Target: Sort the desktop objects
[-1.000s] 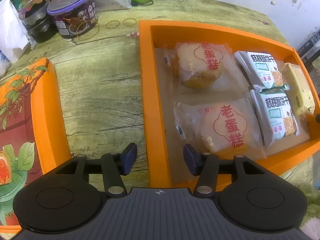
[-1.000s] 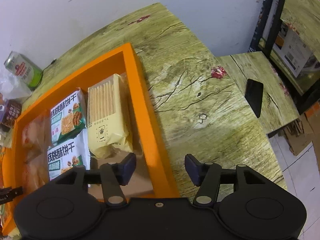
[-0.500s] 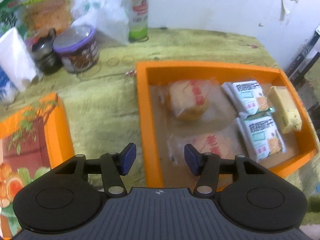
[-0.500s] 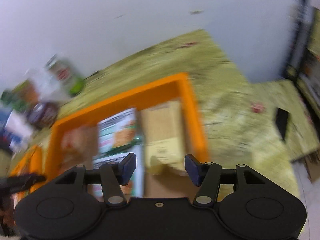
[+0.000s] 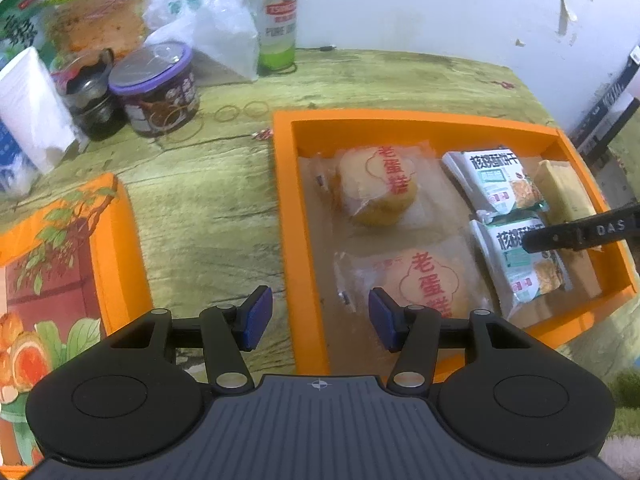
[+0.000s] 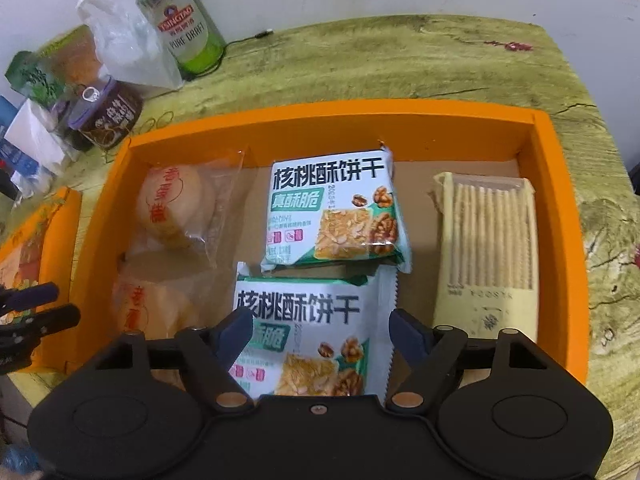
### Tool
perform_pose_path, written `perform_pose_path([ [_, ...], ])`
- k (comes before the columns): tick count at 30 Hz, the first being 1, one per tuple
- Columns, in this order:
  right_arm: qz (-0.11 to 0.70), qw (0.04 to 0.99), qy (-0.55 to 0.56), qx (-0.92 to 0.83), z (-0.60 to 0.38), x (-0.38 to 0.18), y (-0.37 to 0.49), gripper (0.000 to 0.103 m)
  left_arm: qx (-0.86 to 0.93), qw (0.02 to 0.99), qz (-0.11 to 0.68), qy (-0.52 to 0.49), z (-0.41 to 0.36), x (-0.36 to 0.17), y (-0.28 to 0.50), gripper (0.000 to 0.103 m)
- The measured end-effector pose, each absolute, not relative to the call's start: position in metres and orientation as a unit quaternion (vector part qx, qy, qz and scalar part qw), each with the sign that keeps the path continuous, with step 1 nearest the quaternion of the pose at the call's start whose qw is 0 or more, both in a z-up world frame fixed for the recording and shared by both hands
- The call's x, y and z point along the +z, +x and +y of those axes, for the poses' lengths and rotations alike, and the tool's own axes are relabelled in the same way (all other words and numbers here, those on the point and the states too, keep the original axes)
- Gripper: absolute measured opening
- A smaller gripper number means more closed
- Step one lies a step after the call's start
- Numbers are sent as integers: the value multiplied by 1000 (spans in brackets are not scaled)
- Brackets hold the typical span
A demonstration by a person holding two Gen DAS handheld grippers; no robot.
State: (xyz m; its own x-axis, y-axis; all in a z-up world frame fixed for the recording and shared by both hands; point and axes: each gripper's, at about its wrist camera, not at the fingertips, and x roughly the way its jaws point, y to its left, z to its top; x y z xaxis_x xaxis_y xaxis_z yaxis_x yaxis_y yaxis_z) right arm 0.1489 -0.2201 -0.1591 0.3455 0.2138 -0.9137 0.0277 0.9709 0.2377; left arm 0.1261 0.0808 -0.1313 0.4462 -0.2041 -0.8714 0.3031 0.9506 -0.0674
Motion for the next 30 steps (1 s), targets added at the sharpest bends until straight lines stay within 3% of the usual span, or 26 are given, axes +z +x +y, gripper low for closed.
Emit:
perform_pose_path([
  [23, 592, 799, 97, 41, -210, -166, 153, 71, -151, 844, 514, 28, 92, -139, 133, 53],
  [30, 598, 795, 90, 40, -200, -167, 163, 79, -150, 845, 513, 26, 92, -138, 135, 53],
])
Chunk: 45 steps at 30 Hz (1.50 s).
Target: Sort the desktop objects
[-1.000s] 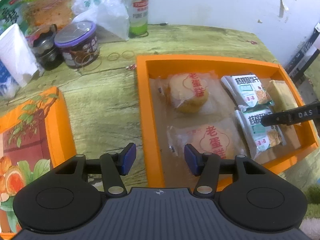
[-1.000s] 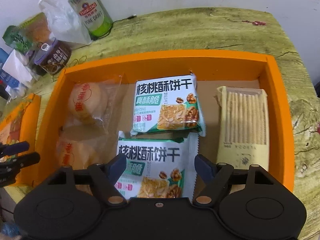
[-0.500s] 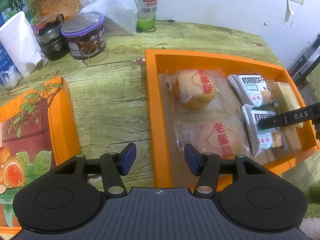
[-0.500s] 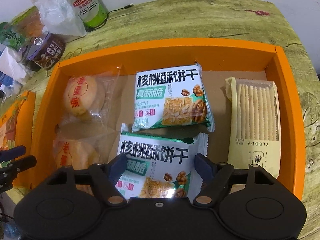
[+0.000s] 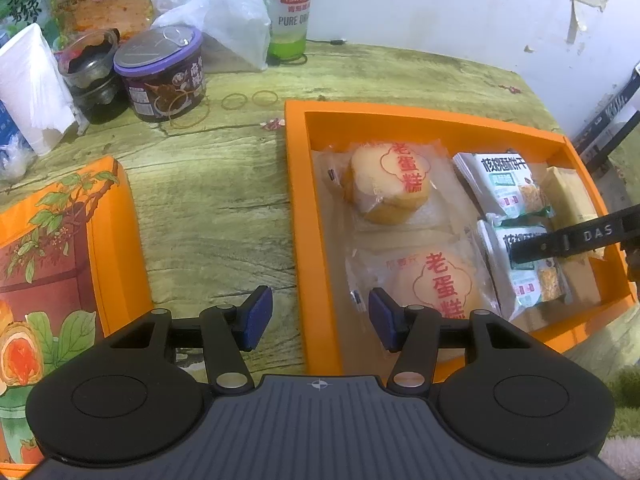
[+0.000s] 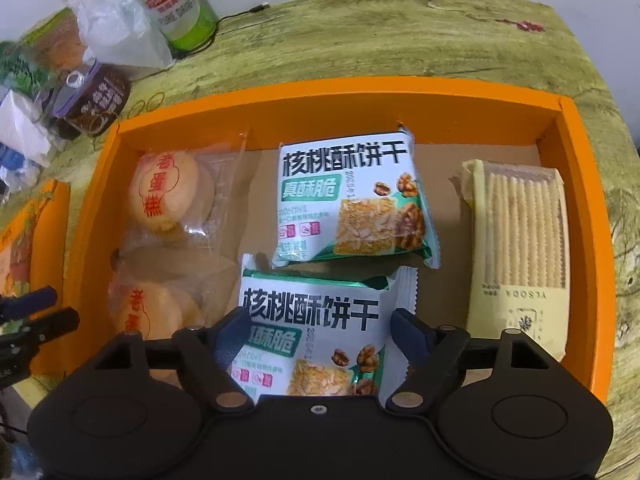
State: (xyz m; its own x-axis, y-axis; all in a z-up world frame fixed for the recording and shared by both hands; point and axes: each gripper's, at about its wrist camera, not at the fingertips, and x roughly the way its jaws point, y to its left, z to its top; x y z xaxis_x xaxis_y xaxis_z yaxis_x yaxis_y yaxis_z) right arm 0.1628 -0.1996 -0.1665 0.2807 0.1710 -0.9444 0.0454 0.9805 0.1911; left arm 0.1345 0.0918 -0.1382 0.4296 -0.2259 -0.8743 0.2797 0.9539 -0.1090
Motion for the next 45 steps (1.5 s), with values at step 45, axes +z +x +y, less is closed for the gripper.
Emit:
perform_pose_path([
  [45, 611, 790, 22, 52, -177, -178, 154, 87, -127, 844, 520, 3, 106, -139, 134, 54],
])
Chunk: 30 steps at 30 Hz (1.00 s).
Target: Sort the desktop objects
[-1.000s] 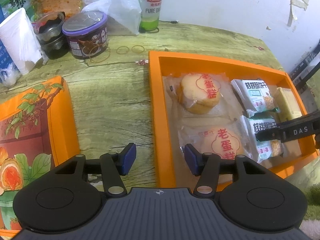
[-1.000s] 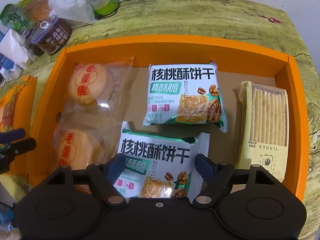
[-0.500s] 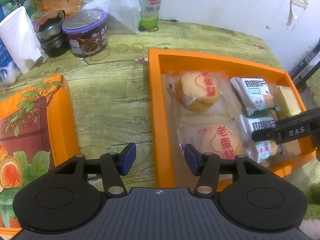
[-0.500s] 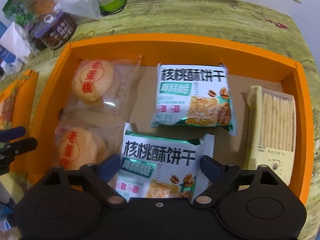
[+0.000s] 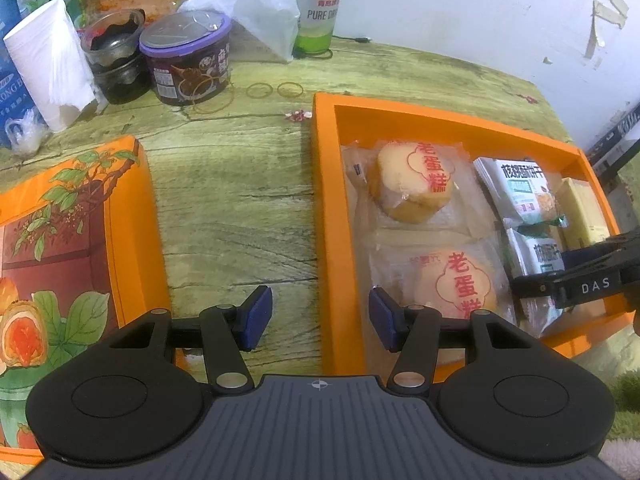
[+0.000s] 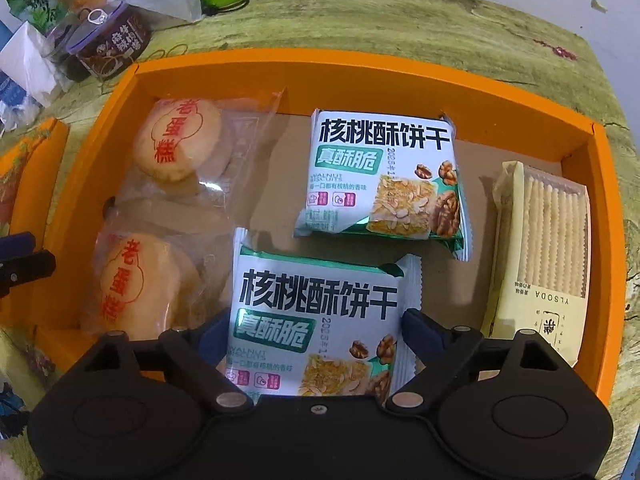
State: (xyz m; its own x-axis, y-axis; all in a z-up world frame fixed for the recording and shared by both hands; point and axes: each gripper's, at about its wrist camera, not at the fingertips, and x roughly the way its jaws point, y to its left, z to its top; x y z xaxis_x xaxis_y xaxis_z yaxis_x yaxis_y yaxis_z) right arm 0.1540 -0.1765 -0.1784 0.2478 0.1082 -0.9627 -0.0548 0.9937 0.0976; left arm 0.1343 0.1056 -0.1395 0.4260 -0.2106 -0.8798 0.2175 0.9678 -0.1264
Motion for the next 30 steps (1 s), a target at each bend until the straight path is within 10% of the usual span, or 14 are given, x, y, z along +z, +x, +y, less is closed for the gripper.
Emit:
perform_pose_path([
  [30, 538, 839, 48, 61, -210, -133, 206, 87, -156, 835, 527, 15, 96, -146, 142, 54],
])
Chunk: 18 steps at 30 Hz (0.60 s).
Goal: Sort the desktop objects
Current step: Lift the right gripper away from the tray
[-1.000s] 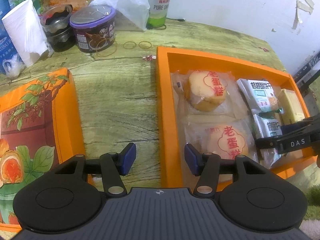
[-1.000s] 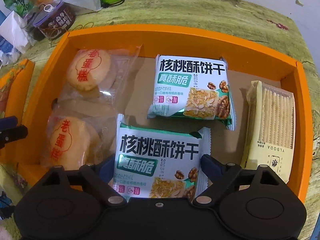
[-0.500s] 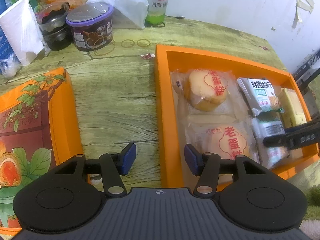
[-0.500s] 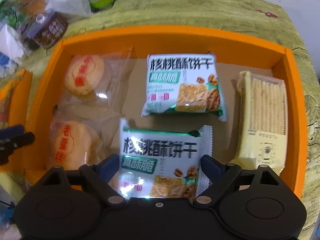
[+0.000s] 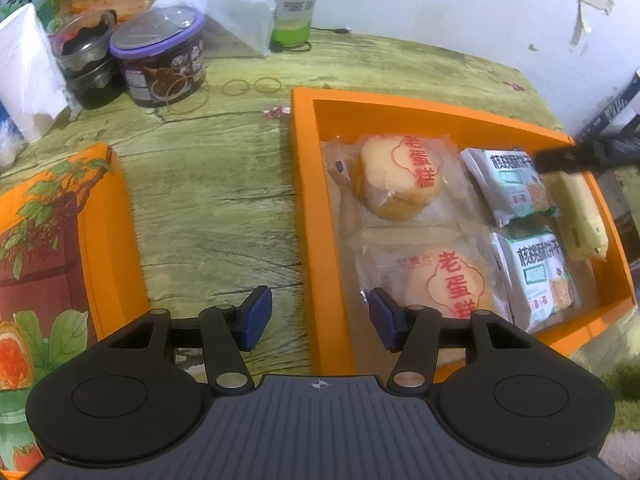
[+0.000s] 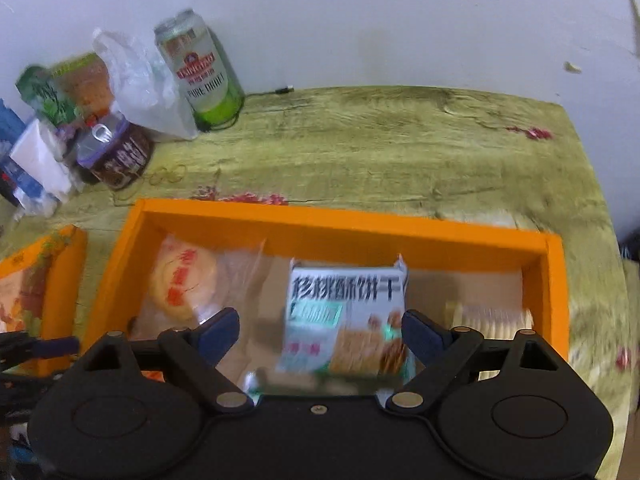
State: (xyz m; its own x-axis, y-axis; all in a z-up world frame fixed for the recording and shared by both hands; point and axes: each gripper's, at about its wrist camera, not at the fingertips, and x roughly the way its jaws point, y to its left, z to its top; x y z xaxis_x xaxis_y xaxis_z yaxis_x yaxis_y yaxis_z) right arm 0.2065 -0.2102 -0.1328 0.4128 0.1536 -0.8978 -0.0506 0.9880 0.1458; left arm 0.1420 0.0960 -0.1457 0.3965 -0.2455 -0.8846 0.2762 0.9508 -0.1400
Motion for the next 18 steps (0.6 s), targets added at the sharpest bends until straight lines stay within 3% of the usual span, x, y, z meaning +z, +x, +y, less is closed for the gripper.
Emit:
perform_pose_path([
  [15, 617, 786, -2, 40, -195, -167, 246, 85, -151, 837, 526, 3, 102, -147, 149, 55],
  [18, 624, 781, 16, 33, -197, -168, 251, 78, -153, 836, 527, 1, 101, -149, 152, 55],
])
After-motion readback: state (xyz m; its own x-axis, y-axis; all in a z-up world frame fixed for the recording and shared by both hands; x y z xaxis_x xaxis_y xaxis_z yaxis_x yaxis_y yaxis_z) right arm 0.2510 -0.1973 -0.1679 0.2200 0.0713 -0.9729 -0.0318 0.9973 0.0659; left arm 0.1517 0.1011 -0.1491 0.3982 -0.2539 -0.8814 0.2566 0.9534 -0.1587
